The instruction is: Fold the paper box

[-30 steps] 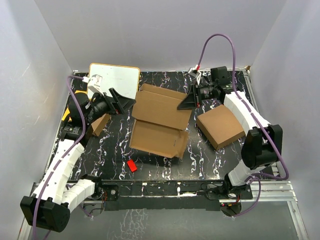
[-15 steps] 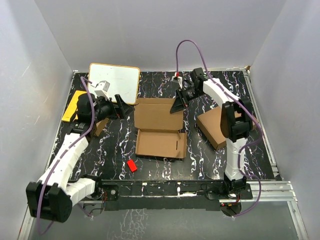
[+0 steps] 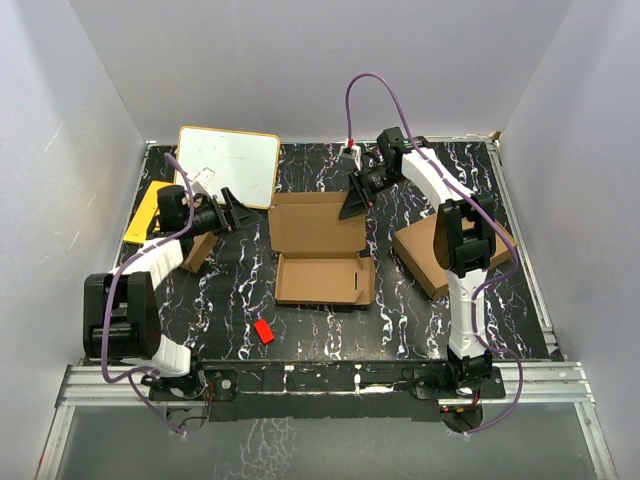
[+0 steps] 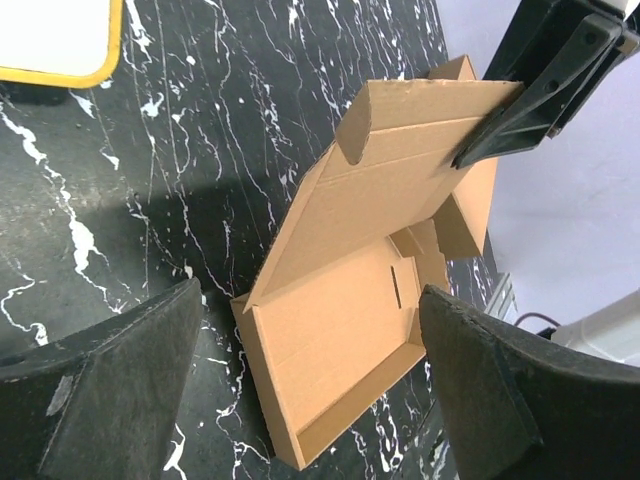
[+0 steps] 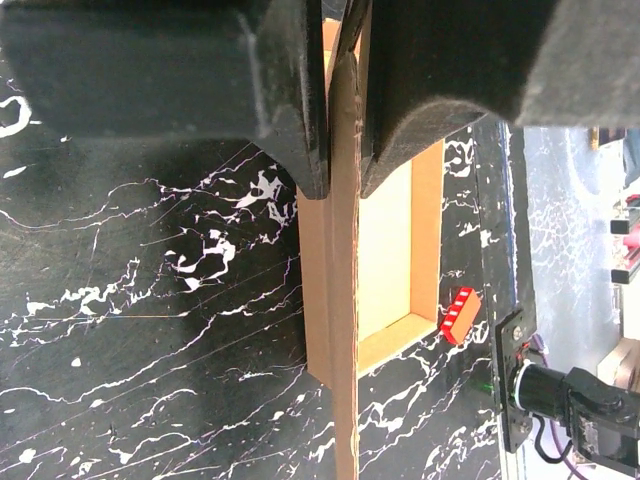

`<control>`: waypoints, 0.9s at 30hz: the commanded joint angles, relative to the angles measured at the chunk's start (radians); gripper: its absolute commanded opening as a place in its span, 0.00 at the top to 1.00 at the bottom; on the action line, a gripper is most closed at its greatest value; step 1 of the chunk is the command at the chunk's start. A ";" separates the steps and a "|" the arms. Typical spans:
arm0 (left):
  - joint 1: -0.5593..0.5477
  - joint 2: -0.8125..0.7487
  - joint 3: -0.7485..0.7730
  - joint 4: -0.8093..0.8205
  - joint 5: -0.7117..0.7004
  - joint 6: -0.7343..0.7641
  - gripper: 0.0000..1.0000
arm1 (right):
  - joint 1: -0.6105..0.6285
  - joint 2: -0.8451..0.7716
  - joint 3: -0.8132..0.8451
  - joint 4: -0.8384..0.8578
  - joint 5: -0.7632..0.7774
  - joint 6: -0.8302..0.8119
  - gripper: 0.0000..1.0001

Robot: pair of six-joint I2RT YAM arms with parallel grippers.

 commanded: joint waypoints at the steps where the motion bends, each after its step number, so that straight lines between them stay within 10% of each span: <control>1: 0.000 0.010 -0.006 0.121 0.083 0.028 0.14 | 0.003 0.000 0.042 -0.005 0.000 -0.035 0.77; 19: -0.119 0.298 0.115 0.384 0.183 0.072 0.15 | 0.004 -0.010 0.058 0.021 0.060 -0.016 0.45; 27: -0.124 0.423 0.186 0.469 0.270 0.006 0.37 | 0.004 -0.005 0.065 0.019 0.057 -0.021 0.45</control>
